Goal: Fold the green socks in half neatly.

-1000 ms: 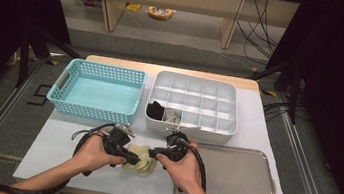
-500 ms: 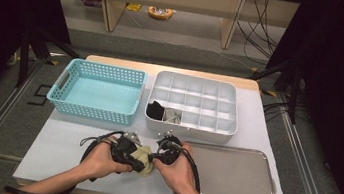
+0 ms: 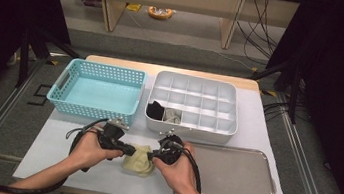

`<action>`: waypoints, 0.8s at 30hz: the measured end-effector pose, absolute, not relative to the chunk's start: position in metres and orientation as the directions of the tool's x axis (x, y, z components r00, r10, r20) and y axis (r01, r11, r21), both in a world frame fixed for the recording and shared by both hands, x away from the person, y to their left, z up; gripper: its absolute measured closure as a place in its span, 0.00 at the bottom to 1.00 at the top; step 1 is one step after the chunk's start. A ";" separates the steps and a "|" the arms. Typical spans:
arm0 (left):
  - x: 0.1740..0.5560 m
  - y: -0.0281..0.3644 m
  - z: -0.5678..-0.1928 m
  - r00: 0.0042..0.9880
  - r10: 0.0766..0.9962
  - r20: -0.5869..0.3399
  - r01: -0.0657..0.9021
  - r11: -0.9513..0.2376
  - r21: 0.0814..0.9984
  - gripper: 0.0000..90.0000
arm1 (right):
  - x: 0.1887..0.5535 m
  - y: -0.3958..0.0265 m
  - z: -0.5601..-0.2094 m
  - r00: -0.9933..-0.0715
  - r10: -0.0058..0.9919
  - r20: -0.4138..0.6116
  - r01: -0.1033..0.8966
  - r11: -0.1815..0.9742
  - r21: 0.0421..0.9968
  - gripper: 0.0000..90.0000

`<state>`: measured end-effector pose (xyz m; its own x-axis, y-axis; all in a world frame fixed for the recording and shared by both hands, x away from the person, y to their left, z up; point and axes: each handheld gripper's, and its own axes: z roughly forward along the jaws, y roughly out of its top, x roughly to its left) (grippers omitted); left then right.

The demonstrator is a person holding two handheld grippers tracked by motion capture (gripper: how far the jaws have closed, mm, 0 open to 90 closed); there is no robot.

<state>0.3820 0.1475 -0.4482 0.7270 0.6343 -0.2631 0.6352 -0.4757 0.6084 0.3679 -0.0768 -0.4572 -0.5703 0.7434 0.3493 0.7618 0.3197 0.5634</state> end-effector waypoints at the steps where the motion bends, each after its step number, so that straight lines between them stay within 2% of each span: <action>1: 0.384 0.148 -0.449 0.724 0.638 -0.262 0.637 -0.471 0.611 0.94 | 0.367 -0.077 -0.454 -0.563 0.752 0.343 0.766 0.319 0.558 0.79; 3: 0.386 0.149 -0.451 0.721 0.641 -0.263 0.638 -0.467 0.612 0.94 | 0.367 -0.077 -0.452 -0.575 0.746 0.336 0.751 0.318 0.579 0.79; 4: 0.388 0.153 -0.451 0.747 0.622 -0.233 0.617 -0.520 0.591 0.94 | 0.367 -0.077 -0.450 -0.579 0.741 0.340 0.746 0.312 0.588 0.79; 5: 0.387 0.150 -0.453 0.722 0.642 -0.258 0.640 -0.476 0.603 0.94 | 0.366 -0.077 -0.448 -0.556 0.762 0.332 0.762 0.307 0.571 0.79; 6: 0.388 0.152 -0.453 0.741 0.626 -0.242 0.625 -0.512 0.589 0.94 | 0.366 -0.077 -0.447 -0.548 0.764 0.340 0.769 0.301 0.564 0.79; 7: 0.386 0.147 -0.456 0.706 0.653 -0.276 0.655 -0.452 0.605 0.94 | 0.367 -0.078 -0.447 -0.560 0.758 0.336 0.759 0.306 0.575 0.79; 11: 0.384 0.149 -0.456 0.703 0.653 -0.280 0.657 -0.447 0.608 0.91 | 0.366 -0.079 -0.446 -0.569 0.746 0.346 0.751 0.299 0.589 0.79; 17: 0.387 0.160 -0.452 0.649 0.682 -0.336 0.696 -0.355 0.624 0.74 | 0.367 -0.085 -0.449 -0.586 0.729 0.354 0.740 0.303 0.601 0.79; 21: 0.389 0.165 -0.454 0.600 0.695 -0.395 0.744 -0.304 0.595 0.58 | 0.368 -0.089 -0.450 -0.568 0.742 0.355 0.754 0.297 0.586 0.79; 24: 0.389 0.165 -0.458 0.561 0.709 -0.428 0.783 -0.284 0.554 0.50 | 0.369 -0.090 -0.449 -0.560 0.749 0.354 0.758 0.290 0.584 0.79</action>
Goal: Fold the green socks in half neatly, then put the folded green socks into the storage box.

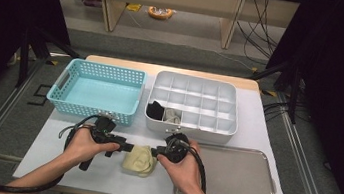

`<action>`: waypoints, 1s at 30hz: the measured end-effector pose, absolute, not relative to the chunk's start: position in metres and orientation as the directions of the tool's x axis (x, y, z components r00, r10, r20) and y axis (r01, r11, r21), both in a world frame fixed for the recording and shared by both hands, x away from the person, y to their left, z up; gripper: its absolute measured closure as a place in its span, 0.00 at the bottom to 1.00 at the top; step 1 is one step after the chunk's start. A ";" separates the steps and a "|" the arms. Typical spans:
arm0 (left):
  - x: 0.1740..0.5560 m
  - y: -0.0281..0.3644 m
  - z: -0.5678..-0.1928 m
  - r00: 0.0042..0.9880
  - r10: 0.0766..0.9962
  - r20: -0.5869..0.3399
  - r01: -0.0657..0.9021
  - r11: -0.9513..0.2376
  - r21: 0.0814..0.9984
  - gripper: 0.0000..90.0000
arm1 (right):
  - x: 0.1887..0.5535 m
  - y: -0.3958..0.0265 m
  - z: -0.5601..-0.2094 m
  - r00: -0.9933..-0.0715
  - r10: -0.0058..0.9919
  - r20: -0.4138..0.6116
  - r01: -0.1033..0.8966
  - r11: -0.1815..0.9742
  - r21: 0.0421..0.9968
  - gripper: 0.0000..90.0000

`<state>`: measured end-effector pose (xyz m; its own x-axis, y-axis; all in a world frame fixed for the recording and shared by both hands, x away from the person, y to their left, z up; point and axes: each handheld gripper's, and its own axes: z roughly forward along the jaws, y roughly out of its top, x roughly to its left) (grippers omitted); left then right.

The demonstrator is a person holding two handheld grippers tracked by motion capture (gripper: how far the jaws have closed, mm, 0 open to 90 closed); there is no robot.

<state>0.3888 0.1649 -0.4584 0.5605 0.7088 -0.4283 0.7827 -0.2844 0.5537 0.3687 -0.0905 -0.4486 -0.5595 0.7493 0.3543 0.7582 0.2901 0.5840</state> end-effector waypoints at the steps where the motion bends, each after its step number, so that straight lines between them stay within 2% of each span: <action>1: 0.388 0.165 -0.460 0.550 0.704 -0.450 0.792 -0.268 0.549 0.48 | 0.368 -0.090 -0.448 -0.554 0.749 0.362 0.763 0.284 0.581 0.79; 5: 0.387 0.166 -0.465 0.527 0.695 -0.490 0.813 -0.244 0.528 0.46 | 0.368 -0.090 -0.448 -0.542 0.761 0.358 0.768 0.274 0.579 0.79; 7: 0.387 0.167 -0.467 0.517 0.688 -0.509 0.824 -0.240 0.513 0.48 | 0.369 -0.089 -0.447 -0.558 0.745 0.365 0.757 0.278 0.591 0.79; 8: 0.387 0.168 -0.468 0.510 0.687 -0.518 0.830 -0.233 0.507 0.49 | 0.371 -0.089 -0.448 -0.585 0.738 0.336 0.733 0.305 0.608 0.79; 10: 0.388 0.171 -0.470 0.512 0.680 -0.526 0.834 -0.244 0.495 0.50 | 0.369 -0.087 -0.445 -0.548 0.758 0.354 0.766 0.284 0.577 0.80; 11: 0.388 0.170 -0.471 0.488 0.683 -0.543 0.843 -0.208 0.496 0.51 | 0.369 -0.086 -0.445 -0.557 0.750 0.357 0.759 0.285 0.586 0.80; 13: 0.389 0.171 -0.471 0.486 0.690 -0.536 0.845 -0.215 0.490 0.52 | 0.371 -0.084 -0.445 -0.597 0.724 0.346 0.730 0.312 0.608 0.81; 14: 0.390 0.174 -0.472 0.511 0.685 -0.519 0.835 -0.255 0.487 0.53 | 0.371 -0.084 -0.445 -0.599 0.722 0.347 0.731 0.316 0.604 0.82; 16: 0.390 0.171 -0.473 0.488 0.693 -0.531 0.845 -0.224 0.485 0.54 | 0.371 -0.083 -0.445 -0.604 0.717 0.350 0.733 0.325 0.598 0.83; 20: 0.388 0.170 -0.474 0.502 0.689 -0.523 0.844 -0.257 0.471 0.56 | 0.372 -0.083 -0.447 -0.609 0.708 0.356 0.734 0.334 0.591 0.87; 24: 0.386 0.168 -0.474 0.463 0.696 -0.549 0.863 -0.213 0.459 0.56 | 0.370 -0.081 -0.445 -0.584 0.725 0.365 0.757 0.322 0.569 0.88; 25: 0.387 0.171 -0.474 0.490 0.691 -0.531 0.852 -0.251 0.460 0.56 | 0.370 -0.081 -0.444 -0.585 0.724 0.366 0.757 0.324 0.568 0.88; 26: 0.386 0.169 -0.474 0.463 0.696 -0.549 0.863 -0.212 0.459 0.56 | 0.371 -0.080 -0.444 -0.593 0.720 0.360 0.748 0.326 0.578 0.88; 27: 0.387 0.172 -0.474 0.484 0.693 -0.535 0.856 -0.246 0.455 0.56 | 0.369 -0.079 -0.444 -0.589 0.720 0.367 0.751 0.322 0.576 0.88; 29: 0.386 0.171 -0.475 0.458 0.696 -0.553 0.864 -0.203 0.461 0.56 | 0.368 -0.076 -0.444 -0.569 0.731 0.377 0.769 0.311 0.559 0.88; 30: 0.386 0.173 -0.475 0.475 0.696 -0.539 0.858 -0.230 0.459 0.56 | 0.368 -0.076 -0.445 -0.588 0.721 0.367 0.755 0.325 0.570 0.89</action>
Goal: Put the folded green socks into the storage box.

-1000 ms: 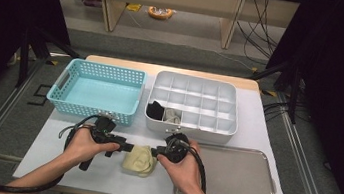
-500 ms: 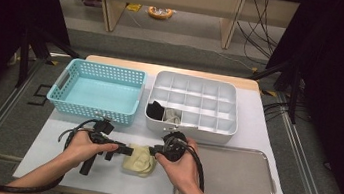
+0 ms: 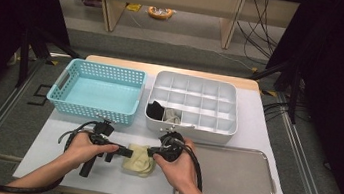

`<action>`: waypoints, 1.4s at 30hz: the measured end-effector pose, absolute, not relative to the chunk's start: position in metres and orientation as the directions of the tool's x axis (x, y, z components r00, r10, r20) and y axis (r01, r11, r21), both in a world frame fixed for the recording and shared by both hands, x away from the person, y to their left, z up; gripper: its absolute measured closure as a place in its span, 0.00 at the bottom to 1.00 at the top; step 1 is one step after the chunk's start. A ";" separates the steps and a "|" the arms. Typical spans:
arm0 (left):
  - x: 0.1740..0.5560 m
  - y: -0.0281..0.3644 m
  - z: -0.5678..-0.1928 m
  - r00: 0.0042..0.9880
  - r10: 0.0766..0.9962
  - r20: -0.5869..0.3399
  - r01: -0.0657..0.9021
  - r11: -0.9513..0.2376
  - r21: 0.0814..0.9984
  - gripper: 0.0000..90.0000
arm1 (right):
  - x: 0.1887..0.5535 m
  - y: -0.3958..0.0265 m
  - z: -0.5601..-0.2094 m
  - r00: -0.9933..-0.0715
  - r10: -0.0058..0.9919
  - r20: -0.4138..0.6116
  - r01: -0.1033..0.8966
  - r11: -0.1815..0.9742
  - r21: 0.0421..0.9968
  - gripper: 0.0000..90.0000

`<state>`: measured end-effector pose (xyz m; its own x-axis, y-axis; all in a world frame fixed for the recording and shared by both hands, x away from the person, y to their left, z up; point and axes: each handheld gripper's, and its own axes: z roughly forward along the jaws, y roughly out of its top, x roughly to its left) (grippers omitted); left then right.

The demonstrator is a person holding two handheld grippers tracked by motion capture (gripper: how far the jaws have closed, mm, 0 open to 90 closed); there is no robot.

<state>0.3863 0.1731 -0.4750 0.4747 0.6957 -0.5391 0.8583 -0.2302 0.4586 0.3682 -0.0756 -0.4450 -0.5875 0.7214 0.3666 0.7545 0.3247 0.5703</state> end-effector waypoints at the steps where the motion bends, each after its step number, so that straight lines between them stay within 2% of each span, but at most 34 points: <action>1: 0.385 0.173 -0.476 0.472 0.694 -0.543 0.860 -0.230 0.455 0.56 | 0.368 -0.074 -0.446 -0.586 0.720 0.371 0.758 0.324 0.567 0.89; 8: 0.388 0.172 -0.480 0.483 0.690 -0.539 0.860 -0.258 0.440 0.59 | 0.366 -0.064 -0.449 -0.595 0.704 0.388 0.763 0.344 0.547 0.93; 9: 0.387 0.169 -0.480 0.446 0.693 -0.566 0.881 -0.230 0.414 0.61 | 0.367 -0.063 -0.451 -0.609 0.700 0.373 0.751 0.358 0.554 0.95; 10: 0.387 0.167 -0.481 0.429 0.691 -0.582 0.889 -0.207 0.409 0.64 | 0.365 -0.061 -0.451 -0.579 0.719 0.383 0.780 0.353 0.517 0.96; 12: 0.388 0.167 -0.481 0.460 0.688 -0.561 0.873 -0.237 0.426 0.69 | 0.365 -0.060 -0.452 -0.587 0.712 0.384 0.776 0.361 0.517 0.97; 18: 0.387 0.166 -0.483 0.446 0.681 -0.580 0.882 -0.223 0.416 0.81 | 0.368 -0.057 -0.461 -0.576 0.720 0.388 0.792 0.373 0.483 0.99; 30: 0.385 0.167 -0.477 0.457 0.624 -0.635 0.879 -0.208 0.429 0.90 | 0.371 -0.060 -0.473 -0.552 0.740 0.384 0.810 0.368 0.456 0.99; 39: 0.385 0.165 -0.472 0.474 0.627 -0.619 0.870 -0.222 0.440 0.90 | 0.367 -0.057 -0.460 -0.565 0.726 0.393 0.796 0.355 0.490 1.00; 42: 0.385 0.165 -0.471 0.473 0.618 -0.628 0.871 -0.218 0.440 0.90 | 0.366 -0.053 -0.460 -0.566 0.727 0.388 0.800 0.371 0.471 1.00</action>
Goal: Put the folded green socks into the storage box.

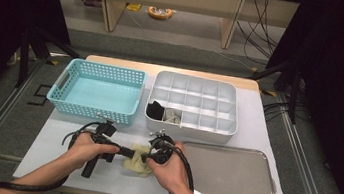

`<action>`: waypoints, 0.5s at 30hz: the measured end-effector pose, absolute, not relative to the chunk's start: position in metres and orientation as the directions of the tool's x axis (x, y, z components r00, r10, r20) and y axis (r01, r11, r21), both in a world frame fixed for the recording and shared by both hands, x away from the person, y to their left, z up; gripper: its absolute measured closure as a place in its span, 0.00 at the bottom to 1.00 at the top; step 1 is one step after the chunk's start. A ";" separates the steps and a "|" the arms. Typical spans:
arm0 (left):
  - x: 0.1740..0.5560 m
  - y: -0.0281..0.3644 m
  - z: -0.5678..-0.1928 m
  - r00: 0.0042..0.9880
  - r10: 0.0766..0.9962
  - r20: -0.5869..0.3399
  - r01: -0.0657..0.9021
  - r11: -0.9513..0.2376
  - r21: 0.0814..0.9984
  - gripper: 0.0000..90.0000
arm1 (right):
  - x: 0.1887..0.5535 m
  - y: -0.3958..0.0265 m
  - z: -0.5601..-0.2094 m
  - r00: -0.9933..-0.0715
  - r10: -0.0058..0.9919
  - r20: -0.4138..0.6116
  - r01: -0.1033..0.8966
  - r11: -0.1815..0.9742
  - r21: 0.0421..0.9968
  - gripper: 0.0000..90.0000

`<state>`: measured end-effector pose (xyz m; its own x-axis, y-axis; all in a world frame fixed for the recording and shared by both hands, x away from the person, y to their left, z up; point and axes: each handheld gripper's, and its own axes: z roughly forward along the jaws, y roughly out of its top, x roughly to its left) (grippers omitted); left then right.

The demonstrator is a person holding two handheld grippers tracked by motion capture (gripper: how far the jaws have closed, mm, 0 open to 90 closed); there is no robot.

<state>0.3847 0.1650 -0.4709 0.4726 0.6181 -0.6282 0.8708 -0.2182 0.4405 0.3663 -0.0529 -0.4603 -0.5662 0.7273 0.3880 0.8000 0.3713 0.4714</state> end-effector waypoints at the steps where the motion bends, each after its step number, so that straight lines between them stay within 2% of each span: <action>1: 0.384 0.165 -0.469 0.467 0.628 -0.622 0.873 -0.214 0.438 0.90 | 0.367 -0.053 -0.463 -0.565 0.727 0.389 0.802 0.373 0.467 1.00; 15: 0.387 0.164 -0.461 0.466 0.613 -0.638 0.876 -0.220 0.428 0.90 | 0.370 -0.044 -0.474 -0.526 0.734 0.430 0.829 0.331 0.450 1.00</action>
<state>0.3867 0.1640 -0.4606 0.4659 0.6126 -0.6385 0.8765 -0.2205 0.4280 0.3703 -0.0444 -0.4737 -0.5261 0.7339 0.4296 0.8295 0.3314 0.4496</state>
